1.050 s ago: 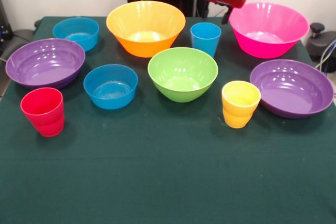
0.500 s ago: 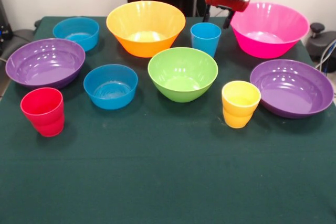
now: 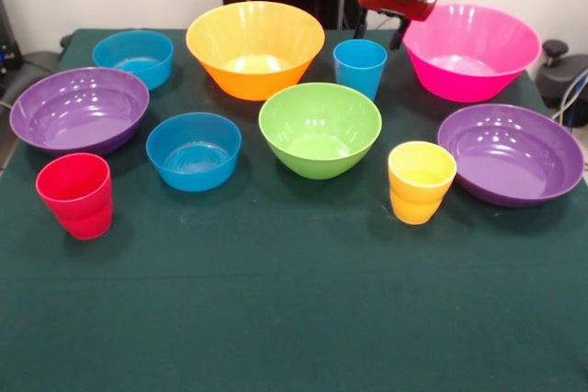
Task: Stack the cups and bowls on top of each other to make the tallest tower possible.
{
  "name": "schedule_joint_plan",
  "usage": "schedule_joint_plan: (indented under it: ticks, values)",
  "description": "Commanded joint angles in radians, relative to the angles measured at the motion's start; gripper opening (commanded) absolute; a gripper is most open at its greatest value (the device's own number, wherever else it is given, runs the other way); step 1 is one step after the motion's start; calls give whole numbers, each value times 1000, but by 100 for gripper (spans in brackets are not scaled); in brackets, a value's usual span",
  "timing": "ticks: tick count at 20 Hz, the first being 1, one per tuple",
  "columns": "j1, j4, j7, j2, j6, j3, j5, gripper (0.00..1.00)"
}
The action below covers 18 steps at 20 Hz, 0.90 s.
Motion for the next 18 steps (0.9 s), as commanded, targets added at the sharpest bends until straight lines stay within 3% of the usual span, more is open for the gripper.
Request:
schedule_joint_plan:
  ticks: [1,7,18]
  values:
    - [-32,-28,100,17,31,87,32,100]
    - [-30,-48,89,-68,160,74,45,100]
    - [-20,-109,90,-117,333,71,45,100]
